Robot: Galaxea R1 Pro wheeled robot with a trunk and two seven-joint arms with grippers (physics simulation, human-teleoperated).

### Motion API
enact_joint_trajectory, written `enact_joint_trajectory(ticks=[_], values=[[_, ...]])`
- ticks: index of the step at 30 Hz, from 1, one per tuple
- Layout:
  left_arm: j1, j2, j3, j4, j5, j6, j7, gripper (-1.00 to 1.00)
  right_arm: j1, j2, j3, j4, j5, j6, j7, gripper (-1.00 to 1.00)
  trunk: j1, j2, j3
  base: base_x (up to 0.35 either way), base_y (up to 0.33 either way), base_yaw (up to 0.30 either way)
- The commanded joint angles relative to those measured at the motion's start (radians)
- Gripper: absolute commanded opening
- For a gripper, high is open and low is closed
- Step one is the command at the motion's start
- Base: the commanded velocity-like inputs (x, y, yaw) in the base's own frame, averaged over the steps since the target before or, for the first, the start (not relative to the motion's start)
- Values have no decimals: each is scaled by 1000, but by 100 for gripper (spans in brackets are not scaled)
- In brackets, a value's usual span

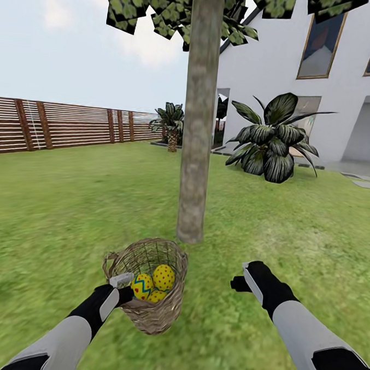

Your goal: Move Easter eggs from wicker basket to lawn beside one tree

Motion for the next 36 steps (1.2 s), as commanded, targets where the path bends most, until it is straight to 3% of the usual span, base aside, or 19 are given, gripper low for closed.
enact_joint_trajectory(ticks=[1, 23, 28, 36], values=[[-1, -1, 1, -3, 13, 4, 5, -100, -1, -1, 8, -1, -11, 4, -8, 100, 4, -8, -4, 0, 0, 0], [-1, -2, 2, -3, 13, 4, 5, -100, -1, 2, 9, 0, -11, 4, -8, 100, 88, -162, -73, 0, 0, 0], [-1, -1, 2, -5, 14, 3, 4, -100, -1, 0, 9, 0, -11, 4, -8, 100, 88, -162, -73, 43, 0, 0], [-1, -2, 2, -3, 15, 7, 4, -100, -1, 0, 9, 0, -11, 4, -8, 100, 88, -162, -73, 327, 0, 0]])
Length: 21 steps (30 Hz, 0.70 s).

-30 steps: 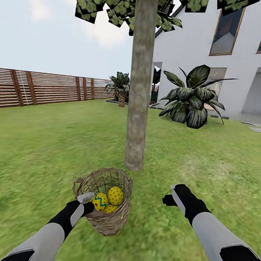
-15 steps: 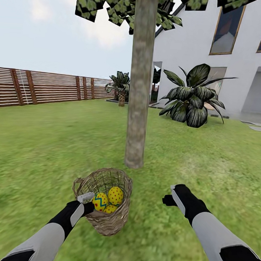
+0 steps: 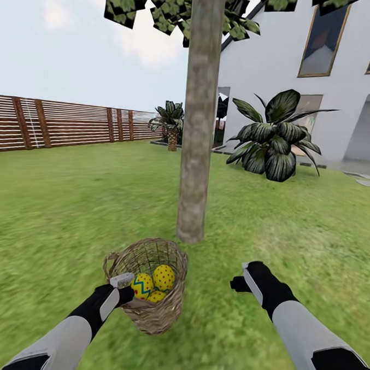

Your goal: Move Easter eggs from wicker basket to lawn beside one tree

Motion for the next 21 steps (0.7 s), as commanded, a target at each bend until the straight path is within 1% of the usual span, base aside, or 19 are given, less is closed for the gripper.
enact_joint_trajectory(ticks=[1, 5, 14, 17, 21], values=[[0, -1, 1, -3, 12, 4, 5, -100, -1, -1, 8, -1, -11, 4, -8, 100, 0, 0, -1, 339, 0, 0], [0, -1, 1, -2, 12, 4, 5, -100, -1, -1, 8, -1, -11, 4, -8, 100, 0, 0, -1, 339, -22, 0], [0, -1, 1, -2, 12, 1, 5, -100, -1, -1, 8, -1, -11, 4, -8, 100, 0, 0, -1, 338, -99, 0], [0, -9, 3, -2, 13, -3, 5, -100, -1, -1, 8, -2, -11, 4, -8, 100, 0, 0, -1, 113, -18, 0], [0, -11, 3, -1, 14, -4, 5, -100, -1, -1, 8, -2, -11, 4, -8, 100, 0, 0, -1, 5, -1, 0]])
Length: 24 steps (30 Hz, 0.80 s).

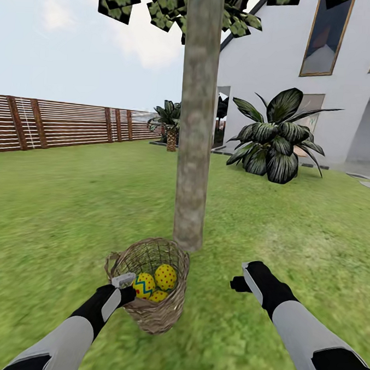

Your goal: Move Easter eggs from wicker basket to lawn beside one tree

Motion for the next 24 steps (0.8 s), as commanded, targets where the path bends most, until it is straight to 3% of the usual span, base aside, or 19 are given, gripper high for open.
enact_joint_trajectory(ticks=[1, 6, 24], values=[[0, -1, 1, -3, 12, 4, 6, -100, -1, -1, 8, -1, -11, 4, -8, 100, 0, -1, -1, 0, 0, 0], [0, -2, 1, -2, 12, 4, 6, -100, -1, -1, 8, -1, -11, 4, -8, 100, 0, -1, -1, 0, 0, 0], [0, -9, -1, 0, 9, 6, 6, -100, -1, -1, 8, -1, -11, 4, -8, 100, 11, -11, -70, 0, 0, 0]])
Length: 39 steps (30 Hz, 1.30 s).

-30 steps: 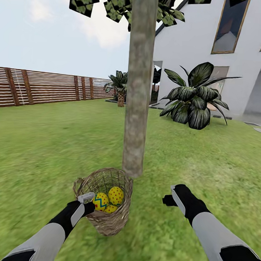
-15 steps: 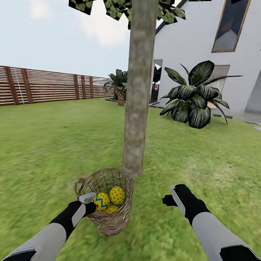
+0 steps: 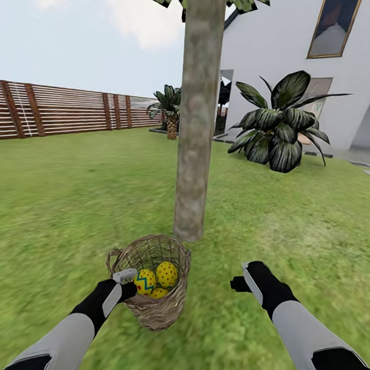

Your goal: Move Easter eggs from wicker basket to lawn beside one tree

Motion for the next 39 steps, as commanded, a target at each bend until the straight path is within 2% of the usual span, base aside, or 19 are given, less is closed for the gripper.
enact_joint_trajectory(ticks=[1, 5, 6, 18, 28, 39], values=[[2, -1, 2, 59, 23, -53, 4, -100, -1, -1, 8, -1, -11, 4, -8, 100, 1, 0, -5, 0, 0, 0], [2, -2, 2, 59, 23, -54, 4, -100, -1, -1, 8, -1, -11, 4, -8, 100, 1, 0, -9, 0, 0, 0], [2, -2, 2, 59, 23, -54, 4, 100, -1, -1, 8, -2, -11, 4, -8, 100, 1, 0, -9, 0, 0, 0], [2, -15, 2, 59, 23, -71, 2, 100, -1, -1, 8, -1, -11, 4, -8, 100, 1, 0, -9, 0, 0, 0], [2, -14, 2, 59, 23, -83, 2, 100, 0, 0, 8, -1, -11, 4, -8, 100, 1, 0, -9, 0, 0, 0], [2, -16, 2, 59, 23, -81, 2, 100, -1, 5, 8, -1, -11, 4, -8, 100, -4, 2, 33, 0, 0, 0]])
